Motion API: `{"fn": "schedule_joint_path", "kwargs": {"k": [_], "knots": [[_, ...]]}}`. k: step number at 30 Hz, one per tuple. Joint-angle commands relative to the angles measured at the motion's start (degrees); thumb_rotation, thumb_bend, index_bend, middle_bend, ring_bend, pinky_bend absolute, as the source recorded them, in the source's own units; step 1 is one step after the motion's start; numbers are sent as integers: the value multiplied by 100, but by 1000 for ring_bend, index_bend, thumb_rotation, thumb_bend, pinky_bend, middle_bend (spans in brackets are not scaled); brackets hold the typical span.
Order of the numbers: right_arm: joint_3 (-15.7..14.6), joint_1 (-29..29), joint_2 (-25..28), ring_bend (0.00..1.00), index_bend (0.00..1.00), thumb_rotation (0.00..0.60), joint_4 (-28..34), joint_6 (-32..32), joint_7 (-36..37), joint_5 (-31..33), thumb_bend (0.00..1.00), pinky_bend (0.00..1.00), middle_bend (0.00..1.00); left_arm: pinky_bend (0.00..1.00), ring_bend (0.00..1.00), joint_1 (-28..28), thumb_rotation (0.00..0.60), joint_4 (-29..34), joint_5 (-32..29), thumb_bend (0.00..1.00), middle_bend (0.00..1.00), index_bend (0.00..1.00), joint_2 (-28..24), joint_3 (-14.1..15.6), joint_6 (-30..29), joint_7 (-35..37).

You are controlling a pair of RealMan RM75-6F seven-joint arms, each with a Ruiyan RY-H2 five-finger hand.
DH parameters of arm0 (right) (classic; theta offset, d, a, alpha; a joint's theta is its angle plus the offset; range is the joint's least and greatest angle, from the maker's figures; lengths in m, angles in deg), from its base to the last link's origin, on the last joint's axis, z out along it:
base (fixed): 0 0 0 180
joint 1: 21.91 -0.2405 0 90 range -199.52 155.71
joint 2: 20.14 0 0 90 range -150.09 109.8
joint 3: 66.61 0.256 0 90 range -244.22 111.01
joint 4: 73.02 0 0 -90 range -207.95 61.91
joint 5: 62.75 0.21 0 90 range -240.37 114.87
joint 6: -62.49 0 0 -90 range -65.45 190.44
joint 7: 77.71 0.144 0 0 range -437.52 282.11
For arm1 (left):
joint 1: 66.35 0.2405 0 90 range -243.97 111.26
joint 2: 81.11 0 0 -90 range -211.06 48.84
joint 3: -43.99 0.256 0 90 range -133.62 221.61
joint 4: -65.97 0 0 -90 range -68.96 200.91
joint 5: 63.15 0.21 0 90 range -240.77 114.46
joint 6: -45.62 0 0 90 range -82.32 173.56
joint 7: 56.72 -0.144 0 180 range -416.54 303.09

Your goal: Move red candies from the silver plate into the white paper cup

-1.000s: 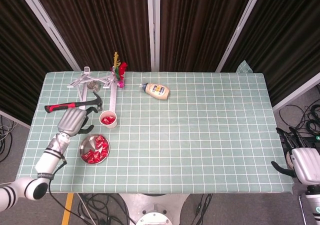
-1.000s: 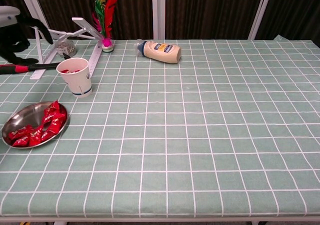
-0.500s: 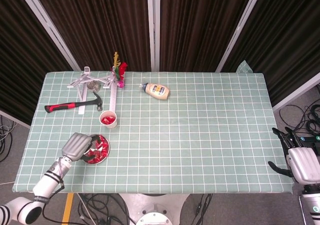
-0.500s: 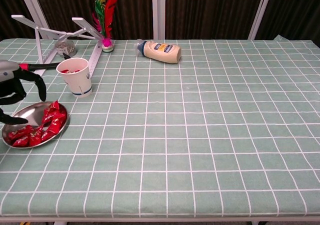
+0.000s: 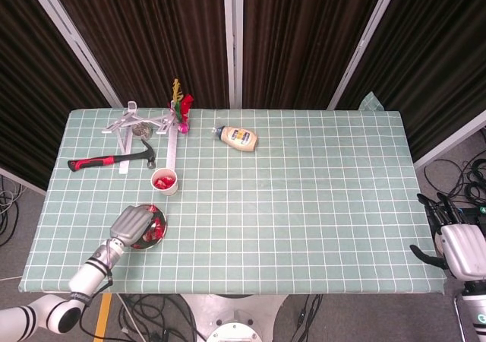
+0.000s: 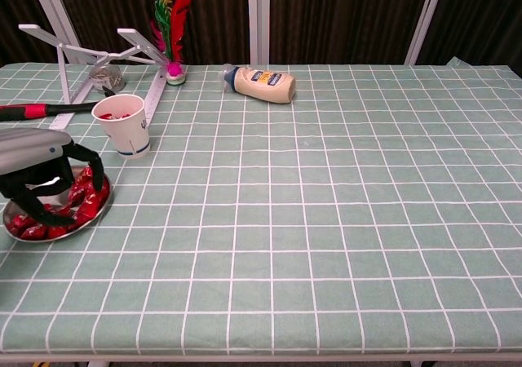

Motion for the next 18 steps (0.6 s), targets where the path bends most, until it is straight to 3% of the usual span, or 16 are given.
{"fn": "schedule_joint_path", "kwargs": {"k": [1,18], "knots": [[1,-6,-2,28,78,600,7,7,-4,1,101,212,173,1000,984,23,600,-55,-39,202,976,502,73,-25,-3,31],[8,1,30,29,78,600,55,-4,-42,33,101,220,172,1000,985,99,600,-512,-248,210,978,521,249,-66,123,125]]}}
